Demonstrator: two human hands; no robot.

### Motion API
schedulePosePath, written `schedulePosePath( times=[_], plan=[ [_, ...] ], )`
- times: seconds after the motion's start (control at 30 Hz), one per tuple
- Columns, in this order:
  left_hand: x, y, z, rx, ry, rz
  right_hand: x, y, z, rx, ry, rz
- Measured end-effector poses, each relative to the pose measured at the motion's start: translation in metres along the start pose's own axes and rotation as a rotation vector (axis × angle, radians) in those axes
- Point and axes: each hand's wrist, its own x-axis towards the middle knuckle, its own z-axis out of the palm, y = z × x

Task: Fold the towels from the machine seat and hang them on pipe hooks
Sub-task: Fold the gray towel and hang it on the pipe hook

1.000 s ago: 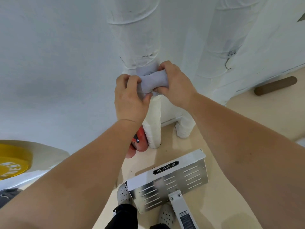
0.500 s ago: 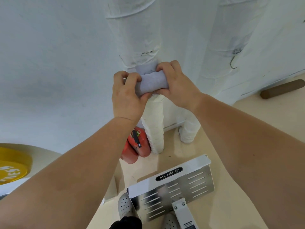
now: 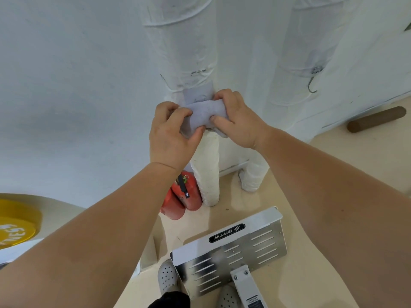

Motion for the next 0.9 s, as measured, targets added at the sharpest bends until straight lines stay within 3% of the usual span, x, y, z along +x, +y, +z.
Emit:
schedulePosePath(
  times=[0.13,0.27,0.63,0.9],
  plan=[
    [0.003,-0.001,0.000,0.055,0.018,-0.015,-0.009,0.004,0.010,-0.232,0.304,-0.022],
    [0.008,-0.005,0.001,0.136,0.047,0.026,-0.012,-0.002,0.022,-0.301,0.575,-0.112],
    [0.006,-0.002,-0.002,0.249,0.029,0.114,-0.015,-0.005,0.028,-0.456,0.686,-0.197],
    [0.011,-0.004,-0.010,0.394,0.041,0.376,-0.014,-0.002,0.033,-0.483,0.640,-0.427]
  ],
)
